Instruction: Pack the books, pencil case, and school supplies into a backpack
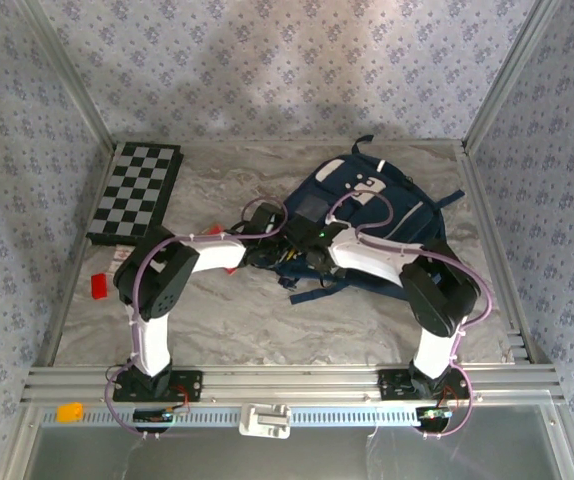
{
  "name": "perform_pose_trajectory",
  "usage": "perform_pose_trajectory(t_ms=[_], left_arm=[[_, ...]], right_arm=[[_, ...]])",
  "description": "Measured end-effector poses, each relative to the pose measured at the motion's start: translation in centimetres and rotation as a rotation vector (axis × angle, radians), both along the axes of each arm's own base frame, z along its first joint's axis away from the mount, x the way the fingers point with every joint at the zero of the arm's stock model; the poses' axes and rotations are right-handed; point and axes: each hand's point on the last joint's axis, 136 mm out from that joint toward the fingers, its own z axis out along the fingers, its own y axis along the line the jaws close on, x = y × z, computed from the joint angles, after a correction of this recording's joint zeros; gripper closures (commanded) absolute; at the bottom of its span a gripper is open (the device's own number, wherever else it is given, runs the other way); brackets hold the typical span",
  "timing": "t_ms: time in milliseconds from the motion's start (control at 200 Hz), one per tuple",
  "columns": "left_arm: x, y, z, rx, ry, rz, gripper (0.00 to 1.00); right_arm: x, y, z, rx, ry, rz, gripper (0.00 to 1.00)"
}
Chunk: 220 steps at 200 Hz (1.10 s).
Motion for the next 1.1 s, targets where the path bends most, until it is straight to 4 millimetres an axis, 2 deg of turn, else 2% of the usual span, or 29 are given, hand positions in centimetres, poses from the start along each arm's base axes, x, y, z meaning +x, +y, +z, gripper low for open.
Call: perform_pose_trajectory(t_ms=[270,435,680,770,870,965,1030,1099], left_arm=[[0.8,-0.2,-0.4,0.033,0.015,-0.009,0.69],[2.1,0.0,-0.4,0.046,0.014,-0.008,0.69],[6.7,2.1,0.4,0.087,-0.028,0.01,0.69],[8.5,3.2,1.1,0.095,-0.055,0.016,0.69],[9.3,3.9,1.9,0.094,-0.079,0.01,0.67],[8.0,4.2,2.8,0.089,-0.093,0.002,0.63],[5.5,3.8,3.9,0.063,-0.096,-0.008,0.61],[2.4,2.3,5.4,0.025,-0.097,-0.036,0.59]], right_arm=[[-0.8,0.0,1.8,0.063,-0.045,0.104,0.96],[-1.9,-0.3,3.0,0.113,-0.064,0.168,0.99],[-5.3,-2.0,3.3,0.178,-0.051,0.238,1.0],[-5.7,-1.7,3.7,0.212,-0.056,0.272,1.0],[-5.5,-0.9,4.2,0.232,-0.056,0.305,1.0],[-5.4,-0.3,4.5,0.245,-0.054,0.323,1.0],[-5.3,-0.2,4.5,0.25,-0.051,0.33,1.0],[-5.3,-0.1,4.5,0.253,-0.047,0.333,1.0]])
